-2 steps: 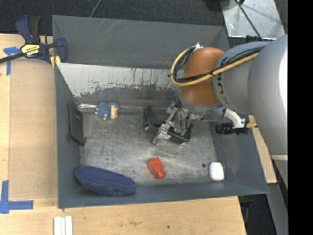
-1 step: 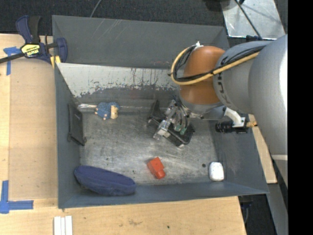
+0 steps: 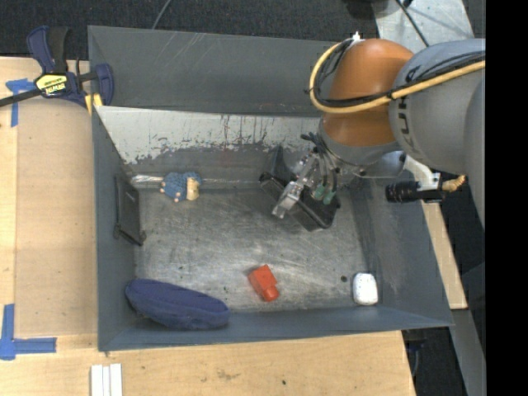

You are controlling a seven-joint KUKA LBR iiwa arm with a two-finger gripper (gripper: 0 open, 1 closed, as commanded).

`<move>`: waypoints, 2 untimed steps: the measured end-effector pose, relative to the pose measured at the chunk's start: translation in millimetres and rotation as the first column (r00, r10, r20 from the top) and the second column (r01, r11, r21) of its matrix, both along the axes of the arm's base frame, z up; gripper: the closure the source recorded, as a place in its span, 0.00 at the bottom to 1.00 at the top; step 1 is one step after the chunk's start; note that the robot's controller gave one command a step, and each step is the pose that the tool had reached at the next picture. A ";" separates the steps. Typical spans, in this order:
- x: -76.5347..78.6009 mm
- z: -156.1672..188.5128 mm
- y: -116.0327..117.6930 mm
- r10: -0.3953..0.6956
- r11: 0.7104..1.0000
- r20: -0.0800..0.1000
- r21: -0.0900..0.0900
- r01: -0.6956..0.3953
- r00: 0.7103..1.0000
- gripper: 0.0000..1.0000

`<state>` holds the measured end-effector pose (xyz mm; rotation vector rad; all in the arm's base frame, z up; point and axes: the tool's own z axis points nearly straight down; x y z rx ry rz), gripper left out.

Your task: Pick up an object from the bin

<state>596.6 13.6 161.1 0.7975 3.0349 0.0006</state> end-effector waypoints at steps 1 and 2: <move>-1.0 10.9 -0.5 0.003 1.000 -0.006 0.000 -0.003 1.000 1.00; -2.1 23.3 -0.8 0.006 1.000 -0.006 0.000 -0.006 1.000 1.00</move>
Offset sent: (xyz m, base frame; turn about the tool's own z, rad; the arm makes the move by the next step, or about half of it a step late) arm 0.0000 0.0000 0.0133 0.0000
